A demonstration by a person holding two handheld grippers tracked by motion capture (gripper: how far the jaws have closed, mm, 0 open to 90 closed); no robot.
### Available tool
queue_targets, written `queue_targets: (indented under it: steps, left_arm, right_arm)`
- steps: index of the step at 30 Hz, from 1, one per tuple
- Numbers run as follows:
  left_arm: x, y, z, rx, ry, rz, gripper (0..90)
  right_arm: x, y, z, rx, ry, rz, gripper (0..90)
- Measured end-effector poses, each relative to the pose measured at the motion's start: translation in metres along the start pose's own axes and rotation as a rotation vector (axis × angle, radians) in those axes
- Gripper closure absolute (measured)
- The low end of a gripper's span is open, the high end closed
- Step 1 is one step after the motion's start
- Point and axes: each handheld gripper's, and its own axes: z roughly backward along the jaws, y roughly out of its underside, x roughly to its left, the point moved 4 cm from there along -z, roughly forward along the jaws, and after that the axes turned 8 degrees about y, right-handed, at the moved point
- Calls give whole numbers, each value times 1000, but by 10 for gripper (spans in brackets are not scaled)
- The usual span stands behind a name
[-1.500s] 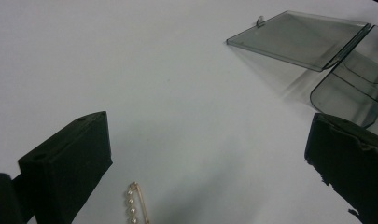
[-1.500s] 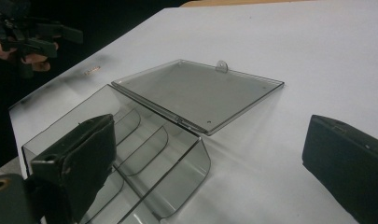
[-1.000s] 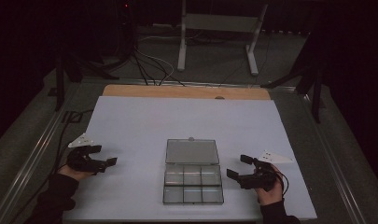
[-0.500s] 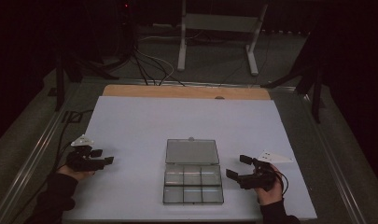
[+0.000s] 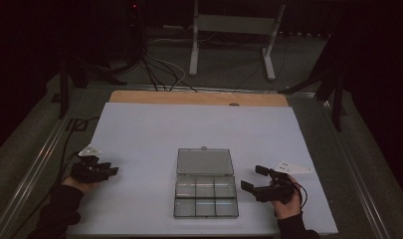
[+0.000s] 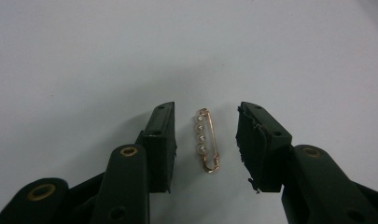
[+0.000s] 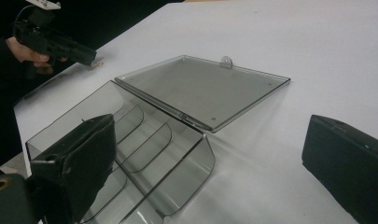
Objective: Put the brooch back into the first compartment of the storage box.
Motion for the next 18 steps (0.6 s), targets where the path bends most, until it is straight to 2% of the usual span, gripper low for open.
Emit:
queue_targets:
  steps: [3,9,18]
  left_arm:
    - [0,0,-1,3,3,-4,636]
    - [1,2,-4,22,6,2,657]
    - [2,2,-7,21,-3,3,702]
  right_arm:
    - [0,0,0,2,3,0,30]
    - [-1,0,0,3,3,0,30]
    - [-1,1,-1,6,7,0,30]
